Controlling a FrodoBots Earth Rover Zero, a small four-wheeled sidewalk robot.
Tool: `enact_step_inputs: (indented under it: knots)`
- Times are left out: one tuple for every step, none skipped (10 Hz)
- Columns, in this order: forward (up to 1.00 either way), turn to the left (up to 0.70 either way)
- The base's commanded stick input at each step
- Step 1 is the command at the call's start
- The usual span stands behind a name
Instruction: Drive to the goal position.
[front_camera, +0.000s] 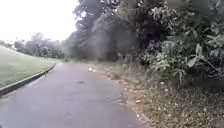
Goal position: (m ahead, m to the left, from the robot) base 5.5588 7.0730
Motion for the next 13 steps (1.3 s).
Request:
enact_step_inputs:
  knots:
    - [0.7, 0.0]
    - [0.7, 0.0]
    - [0.7, 0.0]
    - [0.7, 0.0]
    - [0.7, 0.0]
    - [0.7, 0.0]
    - [0.7, 0.0]
    - [0.7, 0.0]
    - [0.7, 0.0]
    - [0.7, 0.0]
    - [0.7, 0.0]
    - [0.7, 0.0]
    - [0.7, 0.0]
